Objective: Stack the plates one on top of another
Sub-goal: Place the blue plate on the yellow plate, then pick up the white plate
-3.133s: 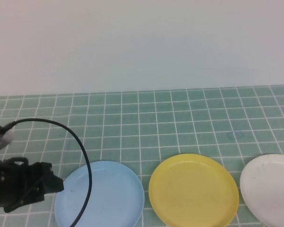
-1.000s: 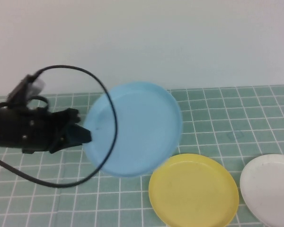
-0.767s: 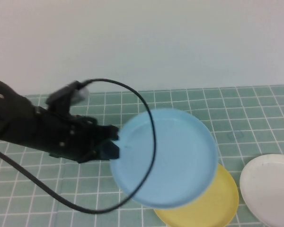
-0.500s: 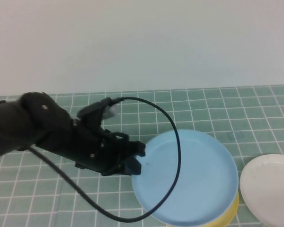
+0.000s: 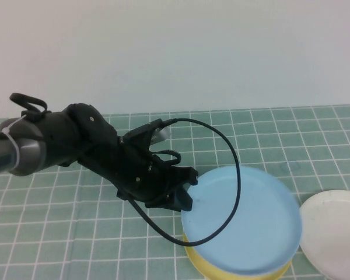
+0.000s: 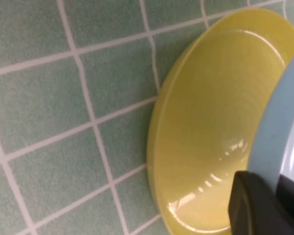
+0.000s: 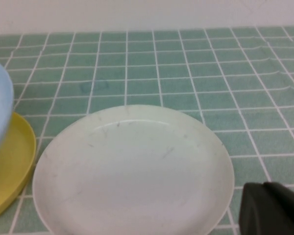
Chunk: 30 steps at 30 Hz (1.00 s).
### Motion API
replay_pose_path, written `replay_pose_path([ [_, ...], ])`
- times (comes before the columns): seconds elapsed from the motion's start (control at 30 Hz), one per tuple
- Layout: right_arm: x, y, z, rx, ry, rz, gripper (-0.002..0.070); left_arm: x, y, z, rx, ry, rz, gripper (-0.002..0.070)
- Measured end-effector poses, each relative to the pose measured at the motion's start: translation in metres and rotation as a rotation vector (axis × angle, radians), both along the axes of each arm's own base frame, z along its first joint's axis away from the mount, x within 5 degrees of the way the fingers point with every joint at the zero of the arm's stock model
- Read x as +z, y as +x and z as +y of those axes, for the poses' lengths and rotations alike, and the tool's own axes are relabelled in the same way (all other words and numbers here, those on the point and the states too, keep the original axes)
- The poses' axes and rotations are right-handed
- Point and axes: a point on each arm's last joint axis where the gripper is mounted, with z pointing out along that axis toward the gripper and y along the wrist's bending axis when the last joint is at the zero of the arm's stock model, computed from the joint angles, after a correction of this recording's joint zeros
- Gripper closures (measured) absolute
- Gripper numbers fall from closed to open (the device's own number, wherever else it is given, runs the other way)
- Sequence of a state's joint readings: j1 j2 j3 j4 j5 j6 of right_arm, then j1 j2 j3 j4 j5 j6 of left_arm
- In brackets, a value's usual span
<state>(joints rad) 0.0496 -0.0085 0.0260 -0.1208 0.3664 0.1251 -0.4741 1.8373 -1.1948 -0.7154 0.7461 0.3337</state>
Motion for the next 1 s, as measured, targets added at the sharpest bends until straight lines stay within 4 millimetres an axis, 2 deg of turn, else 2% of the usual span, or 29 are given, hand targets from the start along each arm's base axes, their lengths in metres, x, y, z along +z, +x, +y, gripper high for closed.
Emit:
replay_pose_path([
  [0.07,0.000,0.000,0.000,0.000,0.000,0.000,0.0678,-0.001,0.001,-0.001,-0.019,0.012,0.007,0.0610],
  [0.23,0.000,0.000,0.000,0.000,0.001,0.000,0.0678,0.000,0.001,-0.001,-0.024,0.014,0.008,0.0456],
  [0.33,0.000,0.000,0.000,0.000,0.001,0.000,0.0678,0.005,0.003,-0.003,-0.035,0.002,0.009,0.0433],
  [0.4,0.000,0.000,0.000,0.000,0.001,0.000,0.0678,0.010,0.004,-0.005,-0.051,-0.005,0.015,0.0455],
  [0.47,0.000,0.000,0.000,-0.001,0.002,0.000,0.0678,0.016,0.004,-0.006,-0.069,-0.013,0.021,0.0506],
  [0.57,0.000,0.000,0.000,-0.001,0.002,0.000,0.0678,0.025,0.004,-0.008,-0.092,-0.028,0.028,0.0620],
  [0.63,0.000,0.000,0.000,-0.001,0.002,0.000,0.0678,0.032,0.002,-0.008,-0.105,-0.041,0.026,0.0652],
  [0.87,0.000,0.000,0.000,-0.001,0.000,0.000,0.0678,0.062,-0.011,-0.007,-0.134,-0.102,-0.002,0.0673],
  [1.0,0.000,0.000,0.000,-0.001,-0.001,0.000,0.0678,0.097,-0.036,-0.015,-0.191,-0.158,-0.081,0.0675],
])
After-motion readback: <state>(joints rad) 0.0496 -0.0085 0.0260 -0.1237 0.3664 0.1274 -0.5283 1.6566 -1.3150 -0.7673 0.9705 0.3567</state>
